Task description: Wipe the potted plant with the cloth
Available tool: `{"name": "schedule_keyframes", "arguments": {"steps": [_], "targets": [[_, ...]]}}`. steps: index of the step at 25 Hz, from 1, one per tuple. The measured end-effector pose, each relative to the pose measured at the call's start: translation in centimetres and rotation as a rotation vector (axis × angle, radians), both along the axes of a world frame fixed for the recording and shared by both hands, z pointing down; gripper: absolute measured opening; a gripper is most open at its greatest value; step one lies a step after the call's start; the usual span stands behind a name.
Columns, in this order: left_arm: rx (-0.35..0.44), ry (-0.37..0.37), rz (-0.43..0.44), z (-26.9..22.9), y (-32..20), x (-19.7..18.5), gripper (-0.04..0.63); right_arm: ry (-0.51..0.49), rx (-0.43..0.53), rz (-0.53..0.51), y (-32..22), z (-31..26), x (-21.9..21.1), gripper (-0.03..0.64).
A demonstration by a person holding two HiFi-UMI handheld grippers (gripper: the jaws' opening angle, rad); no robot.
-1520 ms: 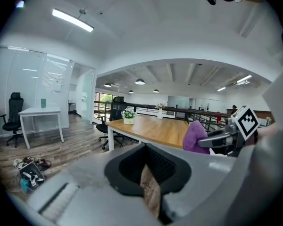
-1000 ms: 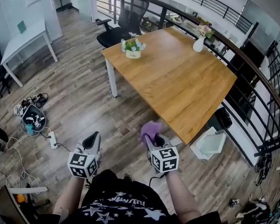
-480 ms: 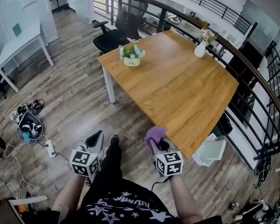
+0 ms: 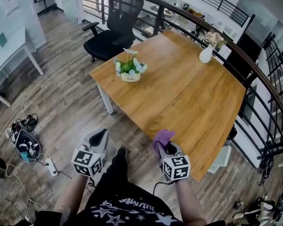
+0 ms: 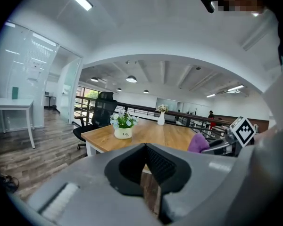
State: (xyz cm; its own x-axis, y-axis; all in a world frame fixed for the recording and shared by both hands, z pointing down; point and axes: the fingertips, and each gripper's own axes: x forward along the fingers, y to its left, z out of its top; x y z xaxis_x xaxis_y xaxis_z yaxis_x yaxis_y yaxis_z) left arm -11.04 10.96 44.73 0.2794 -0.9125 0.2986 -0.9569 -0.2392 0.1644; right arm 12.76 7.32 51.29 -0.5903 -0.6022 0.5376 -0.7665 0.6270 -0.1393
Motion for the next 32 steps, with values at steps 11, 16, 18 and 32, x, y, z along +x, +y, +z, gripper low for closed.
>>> {"name": "schedule_keyframes", "arguments": {"steps": [11,16,18,32], "targets": [[-0.065,0.002,0.101,2.2,-16.1,-5.4,0.002,0.012,-0.037,0.092,-13.9,0.9,-6.2,0.087],[-0.092,0.014,0.148,3.0,-20.2,-6.5,0.002,0.025,-0.058,0.121,-17.8,1.1,-8.4,0.087],[-0.105,0.016,0.166,3.5,-21.3,-7.0,0.002,0.034,-0.065,0.127,-19.0,1.2,-9.3,0.087],[-0.117,0.03,0.368,6.0,-25.8,-5.6,0.308,0.034,-0.077,0.171,-22.3,2.0,-10.3,0.087]]}}
